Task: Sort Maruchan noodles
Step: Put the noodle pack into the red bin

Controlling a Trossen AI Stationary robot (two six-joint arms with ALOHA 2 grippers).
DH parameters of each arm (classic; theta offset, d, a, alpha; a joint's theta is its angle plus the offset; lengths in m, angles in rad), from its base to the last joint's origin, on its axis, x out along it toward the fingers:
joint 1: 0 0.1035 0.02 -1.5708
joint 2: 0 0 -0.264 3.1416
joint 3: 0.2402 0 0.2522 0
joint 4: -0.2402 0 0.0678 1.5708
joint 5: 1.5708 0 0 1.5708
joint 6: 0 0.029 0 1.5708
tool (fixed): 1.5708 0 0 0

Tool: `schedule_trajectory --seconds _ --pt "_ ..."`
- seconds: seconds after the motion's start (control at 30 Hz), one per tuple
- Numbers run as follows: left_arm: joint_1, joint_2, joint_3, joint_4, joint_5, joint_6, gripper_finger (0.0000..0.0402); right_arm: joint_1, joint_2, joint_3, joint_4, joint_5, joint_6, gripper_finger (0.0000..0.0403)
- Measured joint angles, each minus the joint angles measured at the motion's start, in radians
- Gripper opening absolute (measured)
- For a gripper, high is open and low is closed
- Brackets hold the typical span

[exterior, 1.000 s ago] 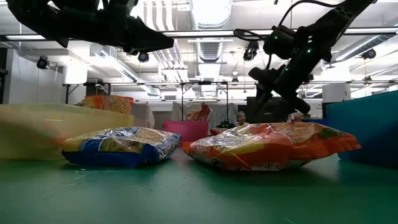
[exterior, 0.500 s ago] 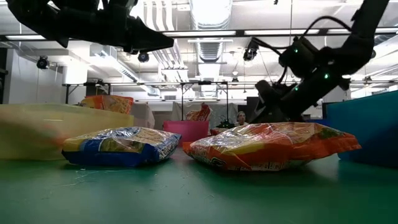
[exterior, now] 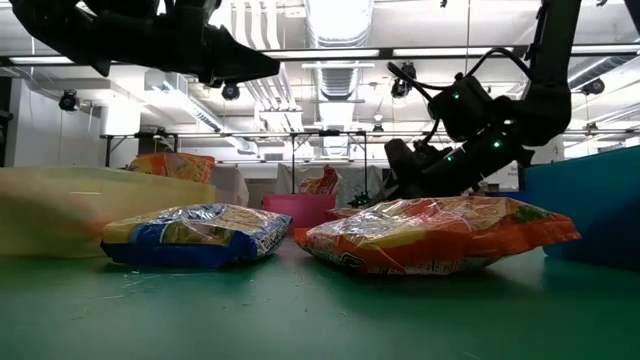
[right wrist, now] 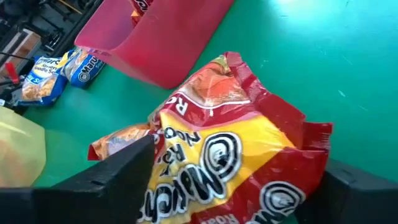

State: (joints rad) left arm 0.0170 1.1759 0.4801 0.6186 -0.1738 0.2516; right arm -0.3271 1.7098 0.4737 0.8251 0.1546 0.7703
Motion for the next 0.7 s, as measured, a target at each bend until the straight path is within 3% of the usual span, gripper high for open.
schedule_trajectory --seconds 0.27,0.5,0.7 --pt "0.0 -0.013 0.0 0.024 -0.012 0.049 0.0146 0.0 -0.018 0.0 -0.006 0.004 0.001 0.0163" --pt "0.001 -0.154 0.0 0.024 -0.273 0.133 0.0146 -0.001 -0.07 -0.001 -0.007 -0.005 -0.036 0.0029" --pt "0.001 -0.322 0.0 -0.088 -0.29 0.185 0.0146 -0.001 -0.194 -0.001 -0.009 0.0 -0.091 0.002"
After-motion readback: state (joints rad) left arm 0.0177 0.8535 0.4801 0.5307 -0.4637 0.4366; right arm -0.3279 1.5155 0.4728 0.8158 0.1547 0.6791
